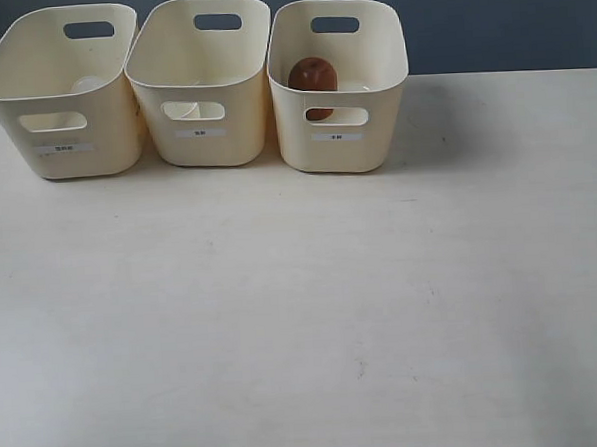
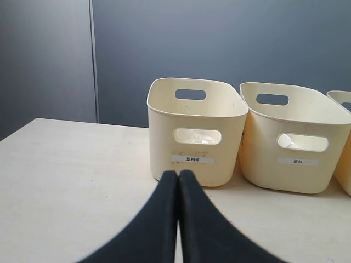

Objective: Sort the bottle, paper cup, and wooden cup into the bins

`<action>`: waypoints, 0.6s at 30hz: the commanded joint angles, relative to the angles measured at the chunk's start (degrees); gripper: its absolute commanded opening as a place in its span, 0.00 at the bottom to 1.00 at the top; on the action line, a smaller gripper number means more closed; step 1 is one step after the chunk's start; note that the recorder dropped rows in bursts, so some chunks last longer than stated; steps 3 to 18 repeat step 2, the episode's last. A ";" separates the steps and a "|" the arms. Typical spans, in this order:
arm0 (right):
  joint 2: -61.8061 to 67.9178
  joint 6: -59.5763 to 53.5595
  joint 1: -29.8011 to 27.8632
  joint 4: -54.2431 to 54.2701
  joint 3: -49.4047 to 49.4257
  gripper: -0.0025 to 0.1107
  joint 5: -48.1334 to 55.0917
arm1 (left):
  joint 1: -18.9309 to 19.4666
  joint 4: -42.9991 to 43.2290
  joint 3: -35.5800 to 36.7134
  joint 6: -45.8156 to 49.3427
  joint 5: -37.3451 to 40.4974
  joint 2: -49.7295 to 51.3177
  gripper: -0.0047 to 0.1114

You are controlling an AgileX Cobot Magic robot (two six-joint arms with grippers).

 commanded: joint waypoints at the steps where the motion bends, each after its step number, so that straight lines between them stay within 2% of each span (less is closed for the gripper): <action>1: -0.34 -0.02 -0.29 -0.46 0.23 0.02 0.15 | -0.32 0.15 -0.01 -0.03 -1.00 -0.24 0.04; 18: -0.34 -0.02 -0.29 -0.46 0.23 0.02 0.15 | -0.32 0.15 -0.01 -0.03 -1.00 -0.24 0.04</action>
